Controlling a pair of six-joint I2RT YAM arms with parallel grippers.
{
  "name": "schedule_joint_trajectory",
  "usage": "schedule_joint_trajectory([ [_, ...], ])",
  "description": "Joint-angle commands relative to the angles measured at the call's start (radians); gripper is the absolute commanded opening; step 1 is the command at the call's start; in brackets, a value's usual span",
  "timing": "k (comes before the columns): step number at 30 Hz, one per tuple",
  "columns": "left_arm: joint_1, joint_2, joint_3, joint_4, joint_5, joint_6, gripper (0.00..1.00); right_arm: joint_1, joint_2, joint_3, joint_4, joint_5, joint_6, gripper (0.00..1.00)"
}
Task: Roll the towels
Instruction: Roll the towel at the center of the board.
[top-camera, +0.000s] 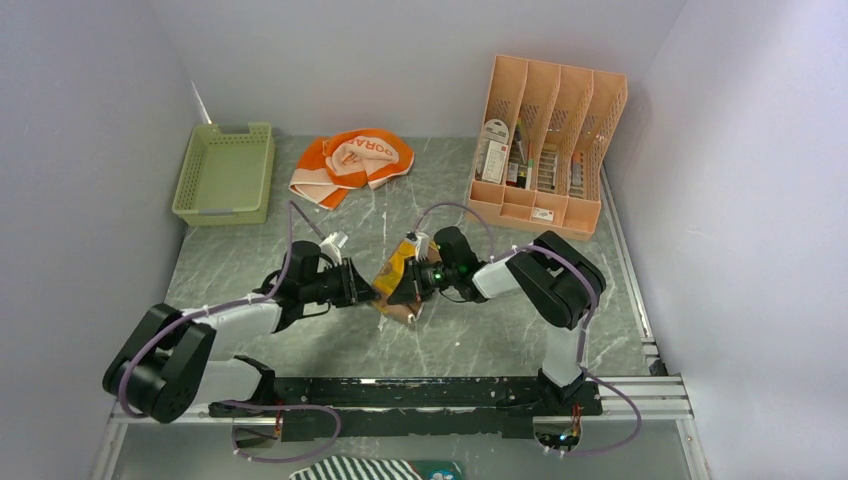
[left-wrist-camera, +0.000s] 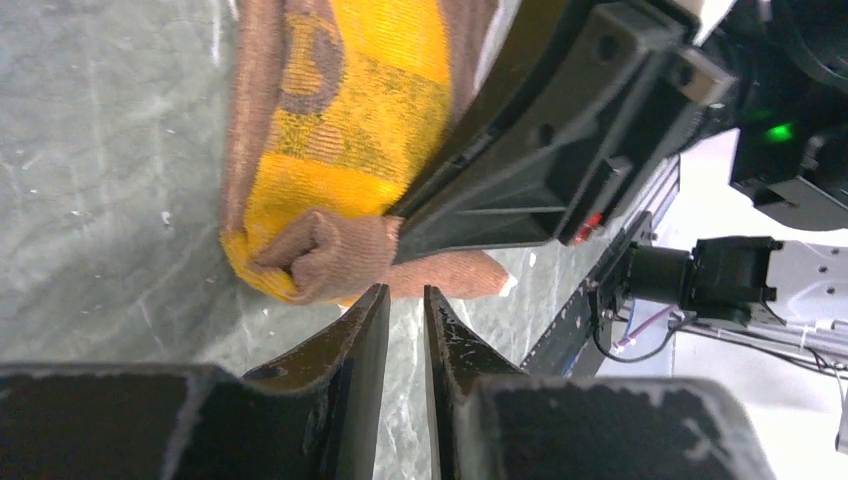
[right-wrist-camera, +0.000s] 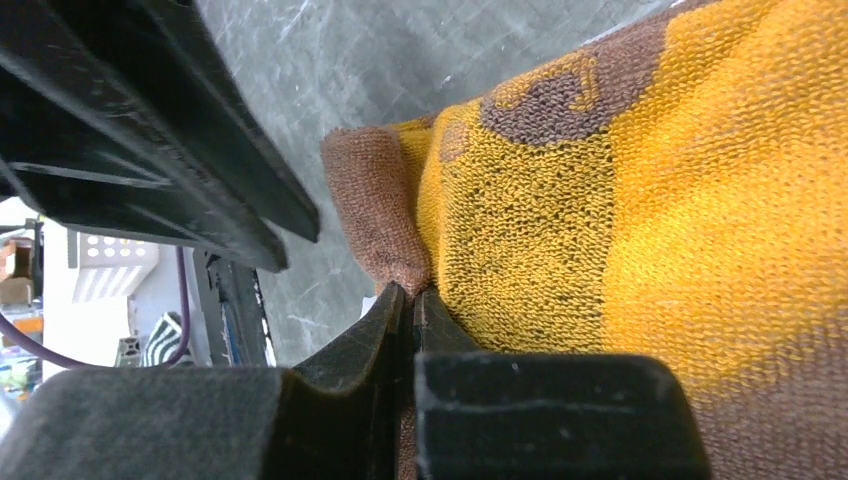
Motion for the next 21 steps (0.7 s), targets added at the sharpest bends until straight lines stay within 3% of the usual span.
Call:
schedule_joint_trajectory([
  [1,-0.015,0.072,0.032,0.126,-0.044,-0.019,0.3,-0.024,0.02,0.007,0.018,-0.03,0.016,0.0],
  [5,-0.017,0.15,0.055,0.136,-0.084,-0.004,0.28,-0.026,0.021,0.012,0.003,-0.032,0.006,0.0],
  [11,-0.017,0.28,0.092,0.179,-0.103,0.0,0.27,-0.013,-0.103,-0.001,-0.111,0.076,-0.15,0.33],
  [16,-0.016,0.35,0.117,0.193,-0.09,0.005,0.25,0.064,-0.329,-0.06,-0.203,0.38,-0.357,0.46],
  [21,-0.017,0.345,0.124,0.16,-0.106,0.016,0.25,0.242,-0.459,-0.112,-0.232,0.699,-0.586,0.56],
])
